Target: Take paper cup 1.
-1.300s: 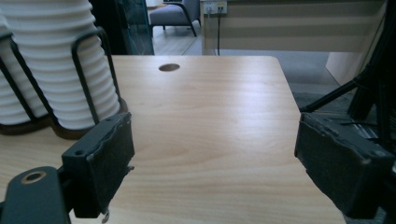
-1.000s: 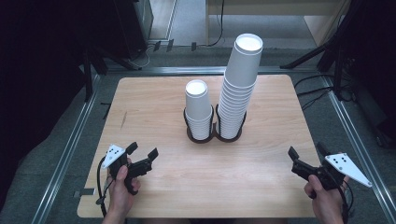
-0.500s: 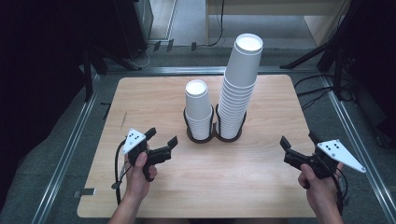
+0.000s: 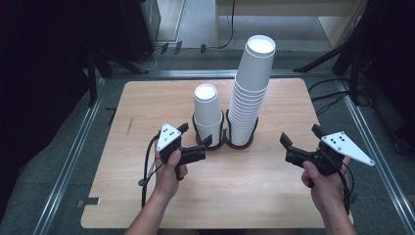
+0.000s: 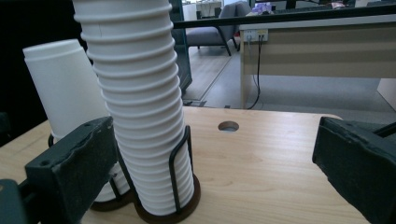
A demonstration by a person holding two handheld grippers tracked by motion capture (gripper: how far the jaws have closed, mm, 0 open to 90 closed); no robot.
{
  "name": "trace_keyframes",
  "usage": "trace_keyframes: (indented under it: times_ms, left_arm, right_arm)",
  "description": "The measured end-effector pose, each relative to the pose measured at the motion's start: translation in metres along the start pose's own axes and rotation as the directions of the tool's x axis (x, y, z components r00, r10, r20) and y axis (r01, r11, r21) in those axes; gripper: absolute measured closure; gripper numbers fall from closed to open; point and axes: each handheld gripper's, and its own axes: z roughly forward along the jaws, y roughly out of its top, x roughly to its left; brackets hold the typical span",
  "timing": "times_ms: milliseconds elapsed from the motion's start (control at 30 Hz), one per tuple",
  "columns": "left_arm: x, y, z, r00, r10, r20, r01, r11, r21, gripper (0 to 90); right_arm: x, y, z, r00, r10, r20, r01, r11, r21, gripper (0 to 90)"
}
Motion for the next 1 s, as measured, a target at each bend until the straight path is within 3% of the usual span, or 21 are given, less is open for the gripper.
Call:
trace_keyframes:
  times_ms: [367,600,1000]
  left_arm:
    - [-0.019,0.01,0.021,0.9997,0.018,0.017,-0.018,0.9997,-0.018,7.3]
    - [-0.03,0.012,0.036,0.999,0.044,0.004,-0.044,0.999,-0.003,7.3]
    - [-0.055,0.017,0.061,0.9947,0.101,0.018,-0.101,0.9948,-0.004,7.3]
  right_arm:
    - [0.017,0.028,0.012,0.9995,-0.007,-0.031,0.006,1.0,-0.021,0.2]
    - [0.024,0.049,0.017,0.9993,-0.006,-0.038,0.004,0.999,-0.045,0.2]
    - [0.037,0.069,0.031,0.998,-0.038,-0.05,0.035,0.998,-0.061,0.2]
